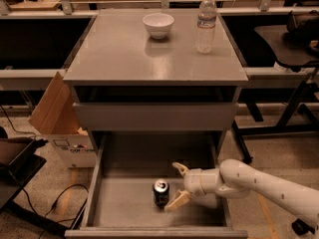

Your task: Pick pepsi can from middle drawer and place on counter

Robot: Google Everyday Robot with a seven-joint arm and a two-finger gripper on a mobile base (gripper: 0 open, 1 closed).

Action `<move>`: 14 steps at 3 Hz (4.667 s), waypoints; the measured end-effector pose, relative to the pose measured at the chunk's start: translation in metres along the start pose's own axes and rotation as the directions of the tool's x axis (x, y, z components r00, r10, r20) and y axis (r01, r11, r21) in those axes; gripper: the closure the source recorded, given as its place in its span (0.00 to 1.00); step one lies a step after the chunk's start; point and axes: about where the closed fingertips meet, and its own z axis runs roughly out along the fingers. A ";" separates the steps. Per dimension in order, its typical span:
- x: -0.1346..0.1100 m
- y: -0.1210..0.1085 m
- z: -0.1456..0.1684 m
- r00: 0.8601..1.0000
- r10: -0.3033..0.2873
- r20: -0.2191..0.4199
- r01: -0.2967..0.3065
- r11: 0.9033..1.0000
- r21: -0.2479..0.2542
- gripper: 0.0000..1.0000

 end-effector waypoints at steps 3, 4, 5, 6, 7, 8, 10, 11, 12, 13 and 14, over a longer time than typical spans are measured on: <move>0.006 0.015 0.050 0.998 0.046 0.040 -0.044 0.997 -0.060 0.64; -0.030 0.034 0.026 0.991 0.096 0.095 -0.088 0.992 -0.091 0.87; -0.085 0.058 -0.023 0.980 0.137 0.147 -0.121 0.986 -0.111 1.00; -0.203 0.053 -0.102 0.979 0.109 0.175 -0.098 0.993 -0.071 1.00; -0.313 0.026 -0.142 0.989 0.016 0.147 -0.019 1.000 0.018 1.00; -0.406 -0.019 -0.164 0.994 -0.061 0.093 0.047 0.988 0.145 1.00; -0.518 -0.097 -0.121 0.996 -0.069 0.055 0.048 0.950 0.309 1.00; -0.550 -0.140 -0.040 0.991 0.041 0.127 -0.077 0.953 0.293 1.00; -0.547 -0.166 0.010 0.978 0.111 0.175 -0.156 0.951 0.269 1.00; -0.541 -0.183 0.036 0.977 0.110 0.184 -0.158 0.949 0.273 1.00; -0.541 -0.186 0.041 0.976 0.109 0.186 -0.158 0.948 0.274 0.90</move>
Offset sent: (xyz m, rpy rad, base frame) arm -0.0019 0.0464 -0.0389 0.0567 0.0528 0.0351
